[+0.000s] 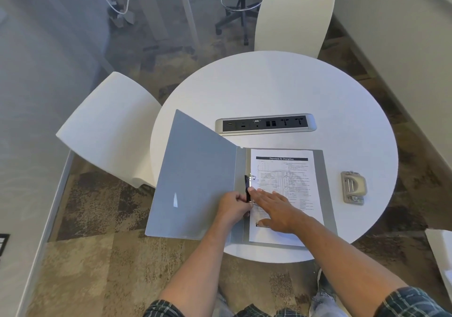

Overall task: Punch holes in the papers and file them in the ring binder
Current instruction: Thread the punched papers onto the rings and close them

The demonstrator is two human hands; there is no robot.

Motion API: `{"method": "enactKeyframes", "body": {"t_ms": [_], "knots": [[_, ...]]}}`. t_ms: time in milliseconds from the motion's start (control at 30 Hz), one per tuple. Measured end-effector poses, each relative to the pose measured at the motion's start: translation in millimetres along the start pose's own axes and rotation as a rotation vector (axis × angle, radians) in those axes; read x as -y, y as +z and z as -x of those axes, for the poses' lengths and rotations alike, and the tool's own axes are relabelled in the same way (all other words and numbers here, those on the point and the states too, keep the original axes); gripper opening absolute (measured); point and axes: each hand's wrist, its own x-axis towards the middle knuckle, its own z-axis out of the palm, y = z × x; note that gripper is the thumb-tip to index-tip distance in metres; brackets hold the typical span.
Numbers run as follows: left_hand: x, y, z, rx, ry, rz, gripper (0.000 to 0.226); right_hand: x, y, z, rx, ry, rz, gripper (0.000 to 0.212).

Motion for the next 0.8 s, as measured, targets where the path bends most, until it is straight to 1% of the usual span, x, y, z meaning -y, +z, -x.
{"method": "enactKeyframes", "body": {"t_ms": [133,233,433,600,667,700,800], "knots": [[-1,-5,0,0.038,0.018,0.005,0.009,0,0,0,0.002,-0.003,0.0,0.099],[0,-5,-3,0.051,0.032,0.016,0.014,1,-2,1,0.009,0.004,-0.007,0.098],[3,8,-1,-0.038,0.083,-0.047,0.027,4,-4,3,-0.022,0.018,-0.083,0.105],[-2,17,0,-0.116,0.101,-0.204,0.031,2,-9,5,-0.015,-0.005,-0.081,0.107],[-3,18,1,-0.122,0.096,-0.25,0.031,3,-12,4,-0.019,0.018,-0.112,0.099],[-3,18,1,-0.122,0.093,-0.26,0.031,4,-14,3,-0.038,0.046,-0.164,0.092],[-1,18,1,-0.084,0.078,-0.246,0.036,11,-22,-1,-0.191,0.214,-0.446,0.064]]}}
